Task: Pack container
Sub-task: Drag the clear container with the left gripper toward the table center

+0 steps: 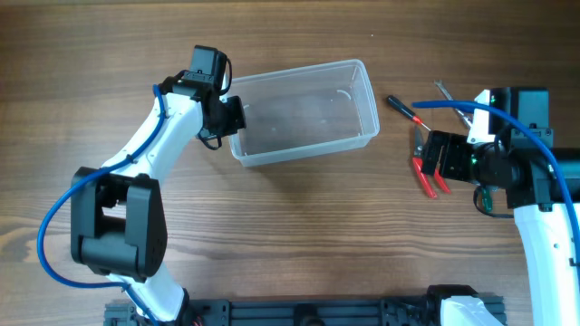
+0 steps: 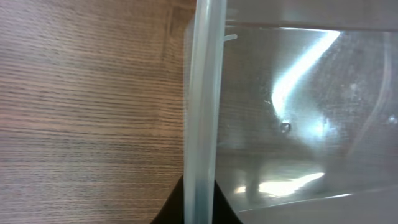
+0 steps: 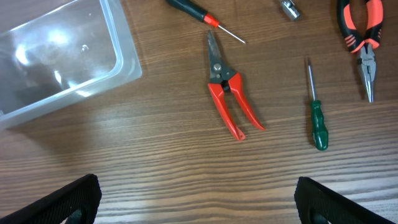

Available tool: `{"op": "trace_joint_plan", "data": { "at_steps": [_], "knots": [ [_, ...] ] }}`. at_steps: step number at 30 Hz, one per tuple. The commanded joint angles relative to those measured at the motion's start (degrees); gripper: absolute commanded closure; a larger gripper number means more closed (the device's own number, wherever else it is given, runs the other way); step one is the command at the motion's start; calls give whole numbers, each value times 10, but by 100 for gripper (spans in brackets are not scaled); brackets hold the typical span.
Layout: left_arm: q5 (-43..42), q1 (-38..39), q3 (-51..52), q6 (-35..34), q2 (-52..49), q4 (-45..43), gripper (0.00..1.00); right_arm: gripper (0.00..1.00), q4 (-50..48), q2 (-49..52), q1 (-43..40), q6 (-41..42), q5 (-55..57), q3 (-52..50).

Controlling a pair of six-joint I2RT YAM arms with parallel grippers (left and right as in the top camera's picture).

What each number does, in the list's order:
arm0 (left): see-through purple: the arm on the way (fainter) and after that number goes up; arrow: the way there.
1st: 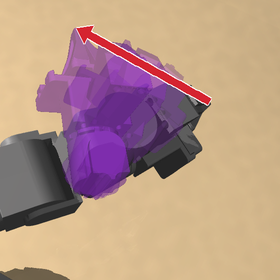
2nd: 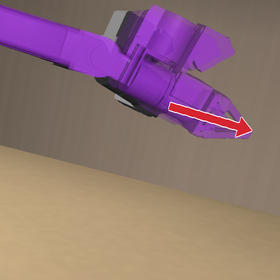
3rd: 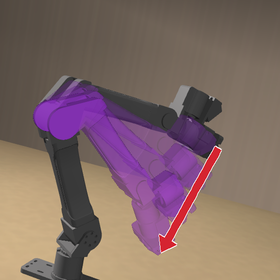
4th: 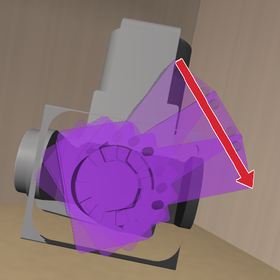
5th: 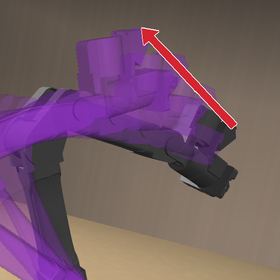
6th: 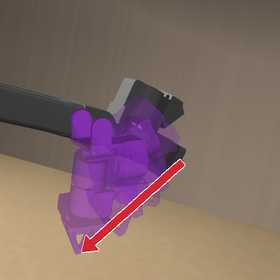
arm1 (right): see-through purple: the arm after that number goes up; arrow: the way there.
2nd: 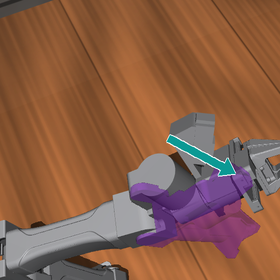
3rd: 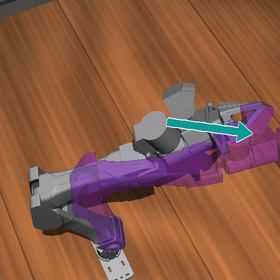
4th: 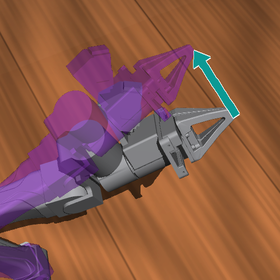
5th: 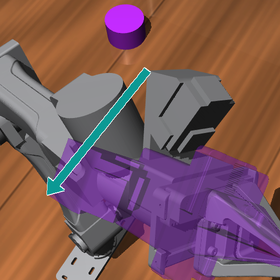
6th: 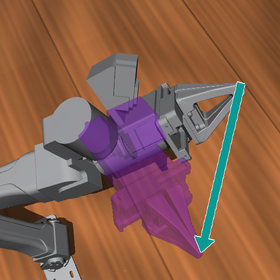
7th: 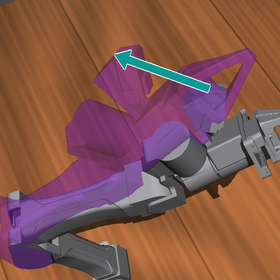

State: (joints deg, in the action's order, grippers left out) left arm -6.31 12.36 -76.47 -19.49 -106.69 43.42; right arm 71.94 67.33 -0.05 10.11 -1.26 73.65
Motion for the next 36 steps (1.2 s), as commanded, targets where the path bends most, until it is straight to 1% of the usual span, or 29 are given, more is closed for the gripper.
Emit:
{"op": "trace_joint_plan", "data": {
  "at_steps": [1, 2, 3, 5, 8, 11, 14, 18, 21, 27, 29, 33, 36],
  "knots": [
    [-11, 2, -3, -2, -7, -2, 93, 0, 2, -4, -2, -11, -2, 10],
    [-11, 2, -3, 2, -7, -2, 83, 0, 2, -4, -2, -11, -2, 10],
    [-10, 2, -3, 17, -7, -4, 76, 0, 3, -4, -2, -11, -2, 10],
    [3, 2, -3, 42, -7, -8, 69, 0, 4, -4, -2, -11, -2, 10],
    [24, 1, -3, 45, -7, -9, 60, 0, 5, -4, -2, -11, -2, 10],
    [26, -3, -3, 59, -7, -18, 60, 0, 10, -4, -2, -11, -2, 10],
    [68, -3, -3, 59, -7, -40, 55, 0, 12, -4, -2, -11, -2, 10],
    [95, -7, -3, 90, -7, -81, 48, 0, 14, -4, -2, -11, -2, 10],
    [122, -7, -3, 101, -7, -110, 42, 0, 15, -4, -2, -11, -2, 10],
    [125, -8, -3, 103, -14, -158, 29, 0, 18, -4, -2, -14, 0, 10],
    [127, -9, -3, 103, -23, -166, 28, 0, 19, -4, -2, -14, 0, 10],
    [178, -15, -3, 103, -32, -188, 25, 0, 21, -4, -2, -14, 0, 10],
    [180, -30, -3, 103, -32, -209, 24, 0, 24, -4, -2, -16, 0, 10]
  ]
}}
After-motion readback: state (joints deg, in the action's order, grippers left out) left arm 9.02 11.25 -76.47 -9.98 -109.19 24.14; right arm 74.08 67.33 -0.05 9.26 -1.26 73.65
